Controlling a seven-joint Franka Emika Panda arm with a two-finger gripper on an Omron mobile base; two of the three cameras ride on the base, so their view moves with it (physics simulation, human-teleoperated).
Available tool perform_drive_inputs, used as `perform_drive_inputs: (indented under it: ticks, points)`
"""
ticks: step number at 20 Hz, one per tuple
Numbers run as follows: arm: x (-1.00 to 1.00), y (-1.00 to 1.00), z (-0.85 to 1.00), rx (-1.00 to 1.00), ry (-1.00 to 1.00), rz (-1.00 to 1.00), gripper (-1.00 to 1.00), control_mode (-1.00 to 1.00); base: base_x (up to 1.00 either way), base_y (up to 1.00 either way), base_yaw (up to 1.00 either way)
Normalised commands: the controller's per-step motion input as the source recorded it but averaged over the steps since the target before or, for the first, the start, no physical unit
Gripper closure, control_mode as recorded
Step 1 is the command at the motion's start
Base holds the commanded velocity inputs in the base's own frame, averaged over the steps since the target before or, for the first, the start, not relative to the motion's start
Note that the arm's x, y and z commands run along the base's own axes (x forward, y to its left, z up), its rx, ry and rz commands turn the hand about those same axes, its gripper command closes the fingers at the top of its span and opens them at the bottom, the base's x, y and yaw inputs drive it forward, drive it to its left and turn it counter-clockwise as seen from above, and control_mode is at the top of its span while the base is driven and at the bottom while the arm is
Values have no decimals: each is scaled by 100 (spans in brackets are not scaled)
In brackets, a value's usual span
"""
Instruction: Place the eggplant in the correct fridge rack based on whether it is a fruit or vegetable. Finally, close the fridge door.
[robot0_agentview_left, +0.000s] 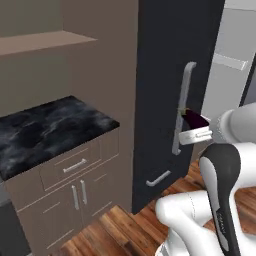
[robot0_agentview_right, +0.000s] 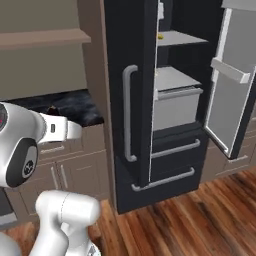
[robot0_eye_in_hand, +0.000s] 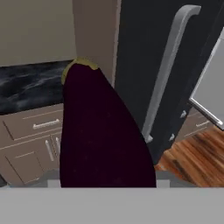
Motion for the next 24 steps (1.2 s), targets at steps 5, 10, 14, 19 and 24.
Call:
perform_drive_inputs:
  ticks: [5, 10, 14, 19, 24]
  points:
    - [0, 0, 0, 0, 0, 0, 100, 100, -16, -46, -53]
    - [0, 0, 0, 0, 0, 0, 100, 100, -3, -80, -38]
    - [0, 0, 0, 0, 0, 0, 100, 100, 1, -97, -15]
    - [0, 0, 0, 0, 0, 0, 100, 100, 24, -99, -1]
    - [0, 0, 0, 0, 0, 0, 100, 100, 54, -80, 23]
